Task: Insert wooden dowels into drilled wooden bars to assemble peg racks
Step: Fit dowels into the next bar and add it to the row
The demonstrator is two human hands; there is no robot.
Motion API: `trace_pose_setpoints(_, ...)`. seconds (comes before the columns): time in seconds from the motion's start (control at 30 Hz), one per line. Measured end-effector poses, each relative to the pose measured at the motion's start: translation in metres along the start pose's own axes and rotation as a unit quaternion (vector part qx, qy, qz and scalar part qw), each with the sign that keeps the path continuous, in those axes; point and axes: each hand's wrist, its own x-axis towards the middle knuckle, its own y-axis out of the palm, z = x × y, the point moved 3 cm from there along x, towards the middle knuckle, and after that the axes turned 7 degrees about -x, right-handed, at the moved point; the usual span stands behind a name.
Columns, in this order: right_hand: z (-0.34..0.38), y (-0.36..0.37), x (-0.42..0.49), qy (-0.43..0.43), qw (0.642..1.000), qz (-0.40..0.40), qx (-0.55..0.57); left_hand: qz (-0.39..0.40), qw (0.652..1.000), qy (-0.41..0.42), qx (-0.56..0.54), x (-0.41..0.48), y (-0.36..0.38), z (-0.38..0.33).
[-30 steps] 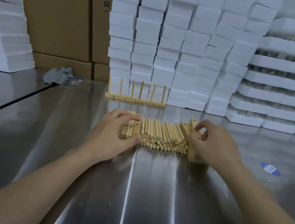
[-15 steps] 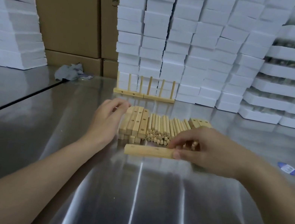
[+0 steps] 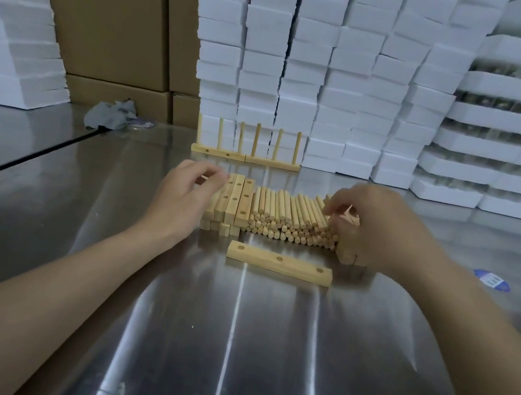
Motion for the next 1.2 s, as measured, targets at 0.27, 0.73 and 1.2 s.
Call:
trace_pose_setpoints(0.27,-0.003,0.026,0.004,0.023,0.996,-0.027,-0.079,0.013,1.000,0.021,0.019,-0.004,0.002,-0.008)
trace_pose_setpoints(0.73,-0.009,0.037,0.001,0.041,0.992,-0.020,-0.114,0.006,1.000,0.021,0.005,-0.003,0.002,0.002)
trace_pose_setpoints(1.2,0.015,-0.013,-0.013,0.115,0.915,-0.218,0.319,0.010,0.998,0.060,0.033,-0.022,0.005,-0.025)
